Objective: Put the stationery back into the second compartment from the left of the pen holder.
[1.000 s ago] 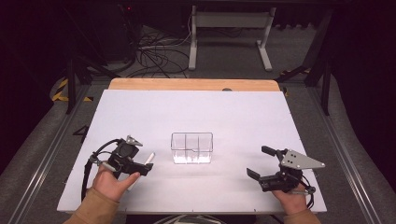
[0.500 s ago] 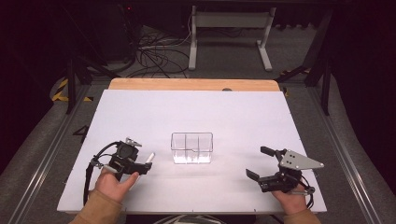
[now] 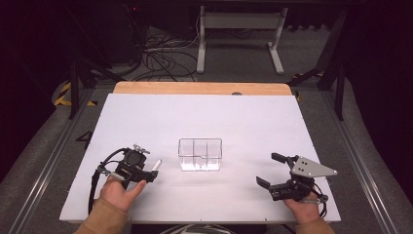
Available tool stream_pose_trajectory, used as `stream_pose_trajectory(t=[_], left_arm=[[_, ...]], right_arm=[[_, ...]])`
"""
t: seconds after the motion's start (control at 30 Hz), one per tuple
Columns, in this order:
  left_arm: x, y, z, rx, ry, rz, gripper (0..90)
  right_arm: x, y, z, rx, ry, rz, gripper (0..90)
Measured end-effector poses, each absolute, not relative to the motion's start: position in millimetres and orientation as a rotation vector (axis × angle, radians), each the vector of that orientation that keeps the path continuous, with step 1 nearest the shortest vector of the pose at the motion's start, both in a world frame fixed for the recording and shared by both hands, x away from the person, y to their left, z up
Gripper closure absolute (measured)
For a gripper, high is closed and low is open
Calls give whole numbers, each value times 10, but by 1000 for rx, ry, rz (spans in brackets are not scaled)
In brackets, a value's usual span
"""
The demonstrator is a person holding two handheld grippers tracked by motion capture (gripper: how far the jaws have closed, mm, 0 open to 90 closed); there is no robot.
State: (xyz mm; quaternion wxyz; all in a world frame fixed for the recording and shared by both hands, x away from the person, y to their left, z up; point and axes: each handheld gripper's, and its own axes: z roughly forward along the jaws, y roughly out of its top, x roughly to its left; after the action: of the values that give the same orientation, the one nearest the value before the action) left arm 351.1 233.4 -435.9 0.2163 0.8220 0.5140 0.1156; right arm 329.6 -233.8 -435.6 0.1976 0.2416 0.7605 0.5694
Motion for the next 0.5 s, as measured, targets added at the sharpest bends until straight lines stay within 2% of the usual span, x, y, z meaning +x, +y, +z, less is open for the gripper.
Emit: stream_pose_trajectory(t=[0.5], left_arm=[[3503, 2252, -4419, 2359, 1417, 354, 546]], right_arm=[[3298, -2336, -4362, 673, 2143, 1589, 41]])
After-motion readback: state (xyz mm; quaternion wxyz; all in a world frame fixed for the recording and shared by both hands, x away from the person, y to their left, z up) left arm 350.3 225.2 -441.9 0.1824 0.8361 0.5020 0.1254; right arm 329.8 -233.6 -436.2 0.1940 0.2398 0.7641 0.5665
